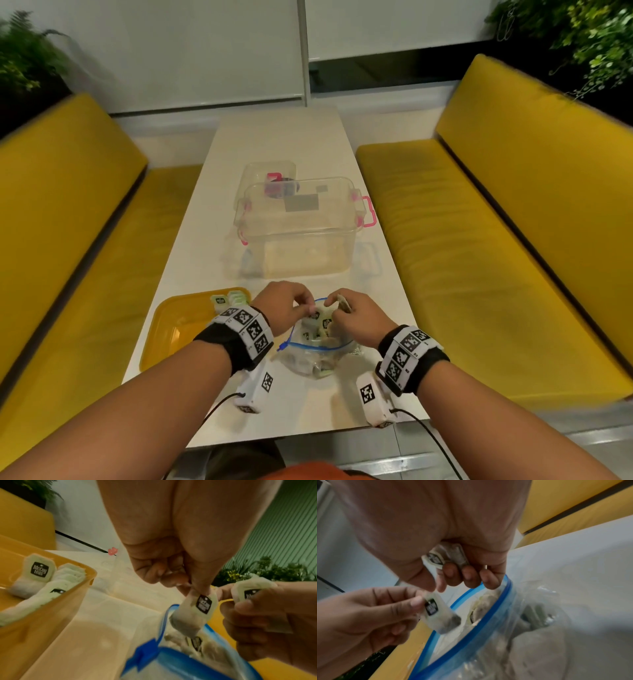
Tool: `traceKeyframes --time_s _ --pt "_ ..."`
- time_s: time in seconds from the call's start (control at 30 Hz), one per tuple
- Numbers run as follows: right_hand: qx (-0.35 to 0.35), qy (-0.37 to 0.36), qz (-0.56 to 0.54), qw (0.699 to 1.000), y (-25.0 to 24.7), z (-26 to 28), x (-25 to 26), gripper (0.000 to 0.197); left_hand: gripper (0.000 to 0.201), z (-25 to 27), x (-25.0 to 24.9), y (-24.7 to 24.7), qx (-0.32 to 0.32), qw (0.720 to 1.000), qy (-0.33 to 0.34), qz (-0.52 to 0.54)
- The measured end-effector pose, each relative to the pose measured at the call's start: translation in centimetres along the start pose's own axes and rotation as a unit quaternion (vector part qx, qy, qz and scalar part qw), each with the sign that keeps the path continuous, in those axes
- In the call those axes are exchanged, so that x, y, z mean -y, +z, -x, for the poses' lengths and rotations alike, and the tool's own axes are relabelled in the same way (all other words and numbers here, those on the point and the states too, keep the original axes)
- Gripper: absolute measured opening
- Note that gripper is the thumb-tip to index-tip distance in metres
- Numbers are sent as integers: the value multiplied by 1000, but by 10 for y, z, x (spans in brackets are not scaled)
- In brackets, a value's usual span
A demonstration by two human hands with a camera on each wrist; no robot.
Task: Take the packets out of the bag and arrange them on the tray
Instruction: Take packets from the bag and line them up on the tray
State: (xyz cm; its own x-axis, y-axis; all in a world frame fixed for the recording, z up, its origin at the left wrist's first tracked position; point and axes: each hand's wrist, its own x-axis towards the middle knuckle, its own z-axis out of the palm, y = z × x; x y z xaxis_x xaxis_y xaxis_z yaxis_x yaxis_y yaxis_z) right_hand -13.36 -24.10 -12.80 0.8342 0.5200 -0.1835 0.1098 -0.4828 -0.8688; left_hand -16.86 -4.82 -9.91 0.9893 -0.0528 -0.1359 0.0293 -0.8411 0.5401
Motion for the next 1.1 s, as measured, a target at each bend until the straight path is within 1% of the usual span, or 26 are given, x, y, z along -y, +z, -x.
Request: traceKeyframes --time_s 0.1,0.17,0.2,0.3,0.4,0.43,0.5,0.53,0.6,0.67,0.73,0.8,0.83,0.87,0.97,1.03,1.1 --pt "6 -38 -8 999 3 -2 7 20 6 2 -5 -13 -27 999 7 35" --pt "5 -50 -24 998 6 -4 12 30 5 5 -9 -21 -45 997 11 58" --pt "4 -55 -30 998 8 -6 15 32 4 7 -9 -23 -56 996 11 66" --pt "2 -68 -30 997 11 -10 23 22 1 14 -8 -32 -74 994 12 80" --pt "6 -85 7 996 15 -13 30 14 10 20 0 -41 -55 996 11 62" --pt "10 -87 15 996 17 -14 32 15 13 23 2 -42 -46 997 11 52" --pt "18 -82 14 996 22 -15 36 27 11 27 3 -47 -43 999 12 30" --pt "23 -79 12 997 25 -16 36 33 9 29 3 -50 -48 999 12 17" --pt "28 -82 12 996 30 -19 37 37 8 32 5 -55 -62 998 8 -5" --pt "30 -89 17 995 34 -22 41 34 9 37 10 -61 -70 997 -2 -28" --pt "32 -97 27 994 39 -24 47 23 10 41 15 -67 -74 996 -11 -46" --pt "19 -107 31 994 44 -27 53 12 11 47 20 -75 -79 994 -17 -72" --pt "13 -103 26 994 47 -29 55 9 12 50 24 -80 -86 992 -20 -90" --pt "13 -93 12 996 51 -29 58 10 13 52 28 -85 -94 989 -27 -109" --pt "40 -48 -39 997 60 -29 61 11 14 54 49 -100 -111 980 -73 -150" --pt "59 -29 -58 996 66 -31 61 13 13 55 64 -106 -106 974 -110 -169" --pt "75 -21 -67 995 71 -35 62 21 12 55 78 -109 -89 968 -137 -189"
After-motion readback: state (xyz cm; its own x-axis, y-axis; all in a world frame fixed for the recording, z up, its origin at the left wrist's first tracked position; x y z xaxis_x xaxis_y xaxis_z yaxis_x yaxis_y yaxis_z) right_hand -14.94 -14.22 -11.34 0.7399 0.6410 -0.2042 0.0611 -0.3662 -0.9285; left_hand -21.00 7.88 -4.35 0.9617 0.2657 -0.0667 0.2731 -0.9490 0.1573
